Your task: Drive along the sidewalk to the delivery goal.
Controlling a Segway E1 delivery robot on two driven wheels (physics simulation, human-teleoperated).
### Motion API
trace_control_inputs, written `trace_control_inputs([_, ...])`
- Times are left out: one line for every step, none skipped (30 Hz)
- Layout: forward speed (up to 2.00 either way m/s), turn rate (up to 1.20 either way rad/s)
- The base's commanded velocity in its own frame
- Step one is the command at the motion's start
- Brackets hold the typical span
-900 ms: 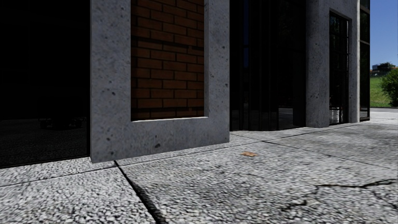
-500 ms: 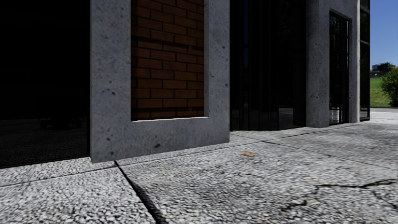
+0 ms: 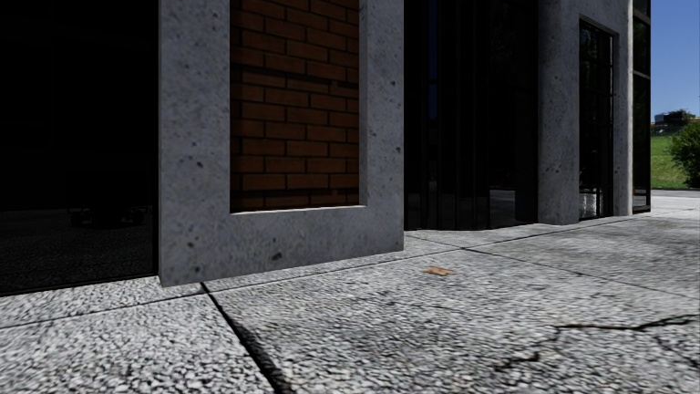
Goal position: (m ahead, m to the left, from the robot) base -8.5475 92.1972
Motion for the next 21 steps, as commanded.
trace_control_inputs([0.00, 0.00])
trace_control_inputs([0.00, 0.00])
trace_control_inputs([0.00, 0.00])
trace_control_inputs([0.10, 0.09])
trace_control_inputs([0.24, 0.26])
trace_control_inputs([0.27, 0.36])
trace_control_inputs([0.37, 0.44])
trace_control_inputs([0.51, 0.47])
trace_control_inputs([0.60, 0.49])
trace_control_inputs([0.67, 0.53])
trace_control_inputs([0.74, 0.55])
trace_control_inputs([0.76, 0.55])
trace_control_inputs([0.76, 0.55])
trace_control_inputs([0.77, 0.56])
trace_control_inputs([0.77, 0.58])
trace_control_inputs([0.77, 0.62])
trace_control_inputs([0.77, 0.65])
trace_control_inputs([0.77, 0.67])
trace_control_inputs([0.77, 0.67])
trace_control_inputs([0.77, 0.67])
trace_control_inputs([0.78, 0.67])
